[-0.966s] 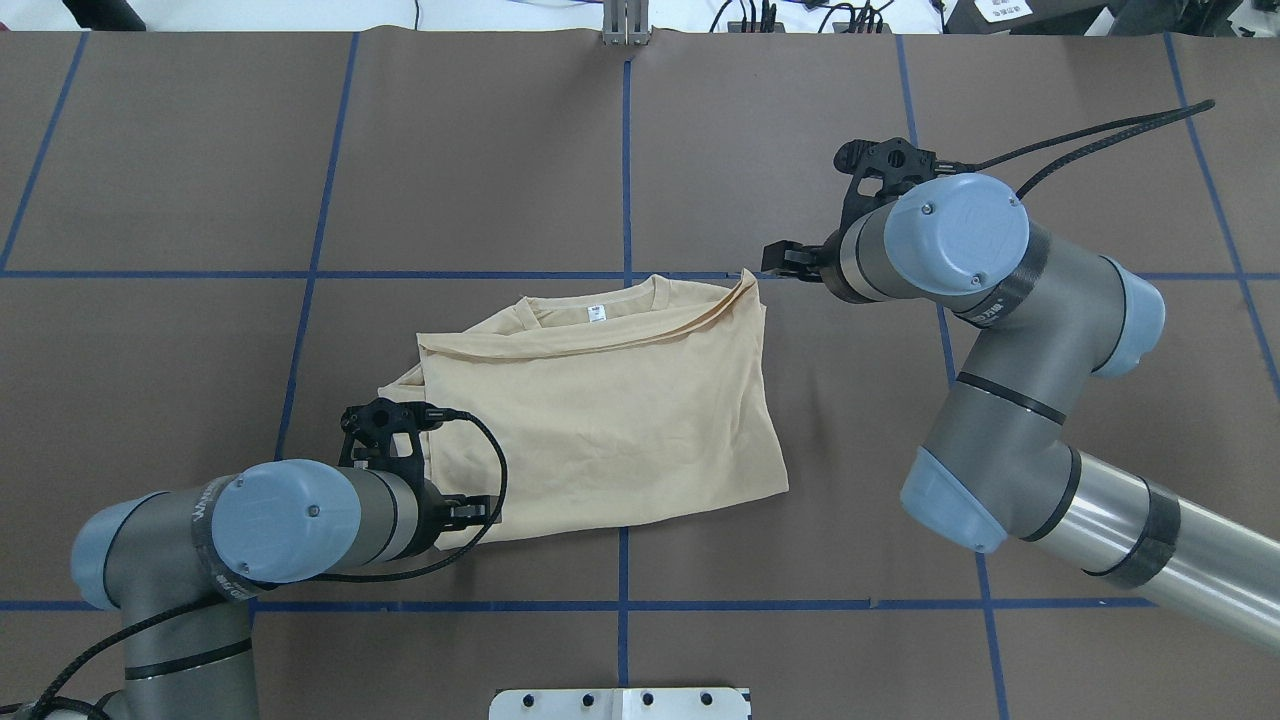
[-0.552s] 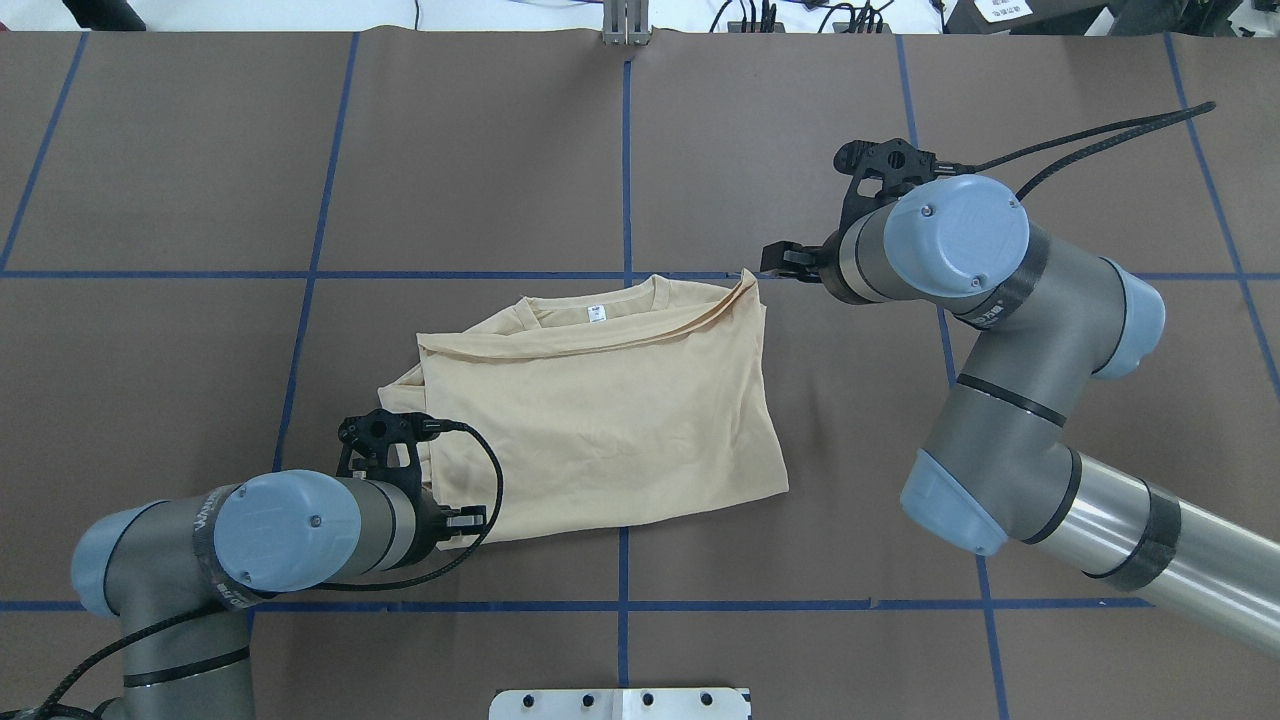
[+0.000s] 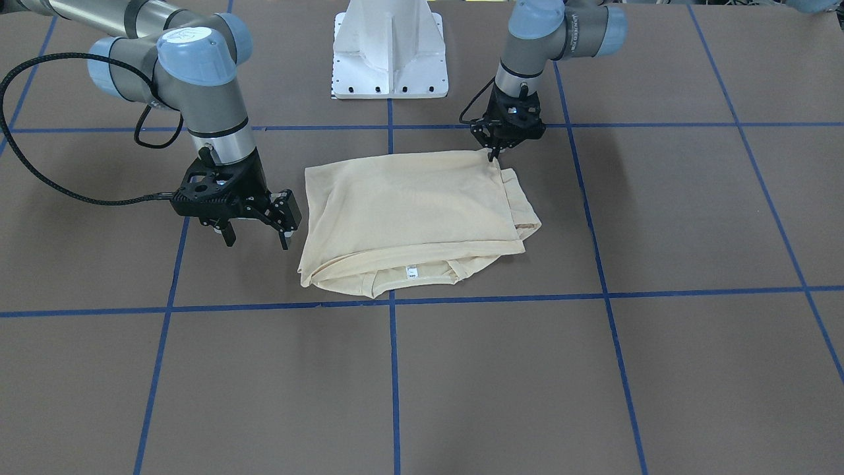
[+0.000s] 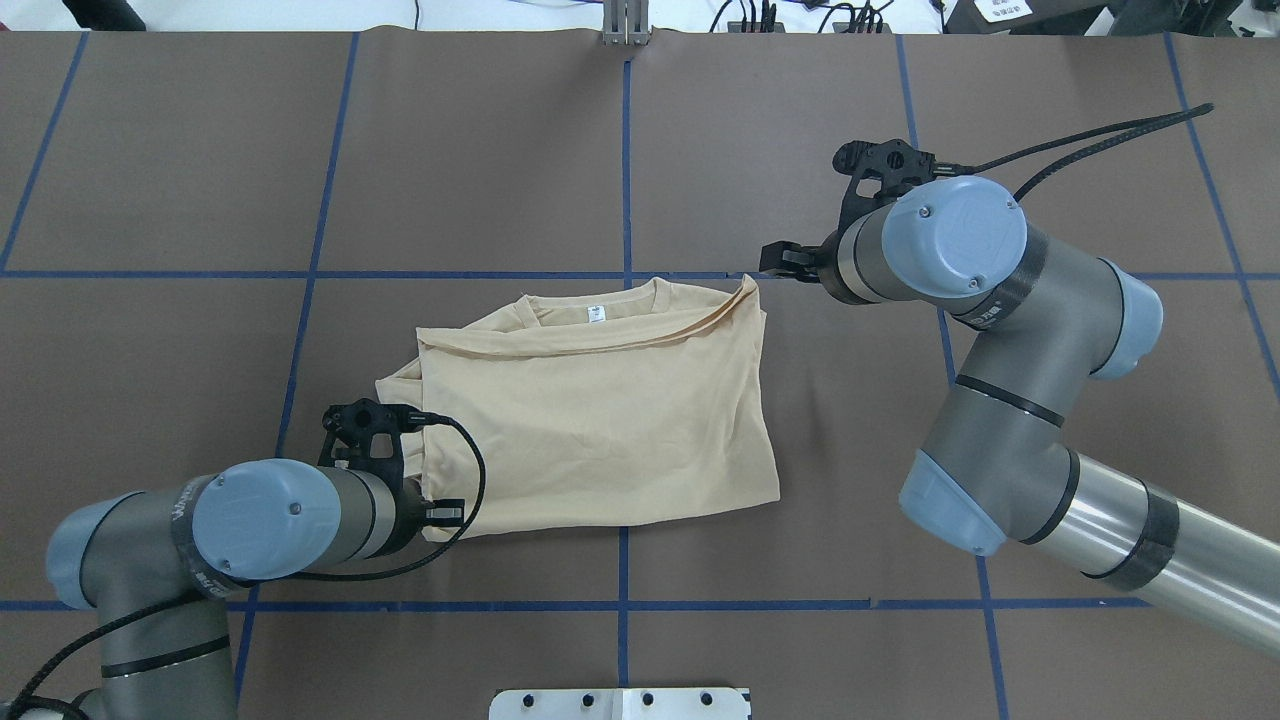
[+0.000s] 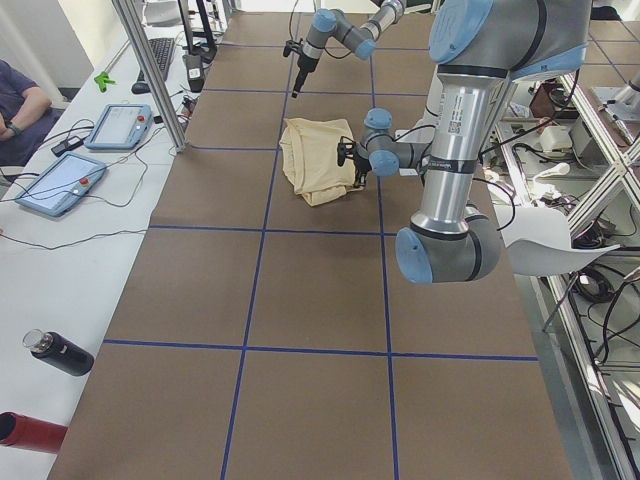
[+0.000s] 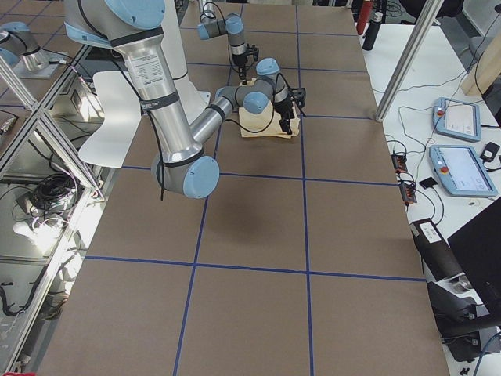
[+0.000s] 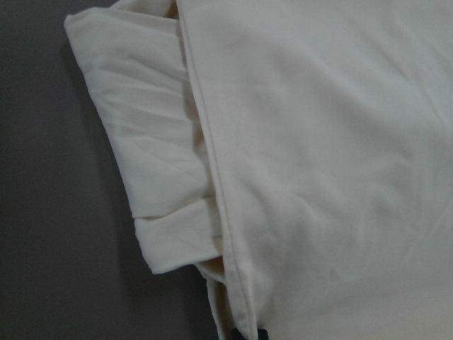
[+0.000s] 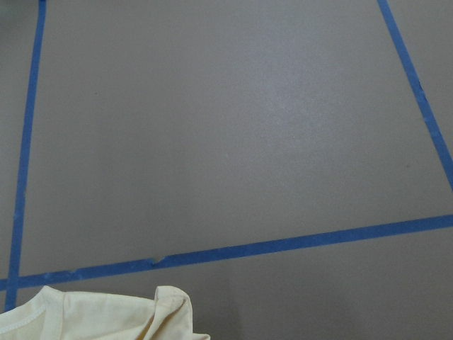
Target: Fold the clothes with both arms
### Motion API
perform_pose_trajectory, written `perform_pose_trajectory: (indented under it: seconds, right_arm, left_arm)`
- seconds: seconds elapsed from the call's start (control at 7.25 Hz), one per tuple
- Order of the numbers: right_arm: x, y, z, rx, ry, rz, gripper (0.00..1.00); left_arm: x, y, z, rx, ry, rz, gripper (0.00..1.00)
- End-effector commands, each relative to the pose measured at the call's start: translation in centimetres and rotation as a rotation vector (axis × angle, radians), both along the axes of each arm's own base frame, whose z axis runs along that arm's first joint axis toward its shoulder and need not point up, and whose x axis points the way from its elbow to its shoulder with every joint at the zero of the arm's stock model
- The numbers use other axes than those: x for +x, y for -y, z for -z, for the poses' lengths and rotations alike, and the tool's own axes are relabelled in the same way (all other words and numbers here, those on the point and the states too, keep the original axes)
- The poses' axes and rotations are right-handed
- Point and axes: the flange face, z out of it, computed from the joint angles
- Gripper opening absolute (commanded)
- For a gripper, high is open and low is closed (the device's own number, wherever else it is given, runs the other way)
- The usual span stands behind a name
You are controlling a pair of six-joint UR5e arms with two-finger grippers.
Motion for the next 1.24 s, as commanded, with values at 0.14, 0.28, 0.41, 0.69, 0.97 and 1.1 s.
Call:
perform_pose_trajectory:
  seconds: [0.14, 0.28, 0.41, 0.69, 0.97, 1.1]
  right_arm:
    - [-0.3, 0.0, 0.2, 0.002, 0.003, 0.002, 1.00]
    - [-0.4, 0.0, 0.1, 0.000, 0.000, 0.003, 1.00]
    - [-0.4, 0.0, 0.2, 0.000, 0.002, 0.004, 1.00]
    - [-0.4, 0.0, 0.2, 0.000, 0.002, 0.002, 1.00]
    - [-0.7, 0.0, 0.6, 0.000, 0.007, 0.003, 1.00]
    - [-1.9, 0.5, 2.7, -0.029, 0.044, -0.030, 1.00]
  left_arm:
    - [-7.7, 13.9, -4.4, 0.190, 0.182, 0.041, 0.00]
    - [-9.8, 21.5, -4.2, 0.255, 0.252, 0.061, 0.00]
    - [-10.1, 28.9, -4.5, 0.270, 0.320, 0.075, 0.00]
    - [-9.8, 40.5, -5.5, 0.352, 0.351, 0.095, 0.00]
    - [-11.6, 41.5, -5.1, 0.473, 0.336, 0.065, 1.00]
    - [-13.4, 41.7, -3.6, 0.510, 0.305, 0.039, 1.00]
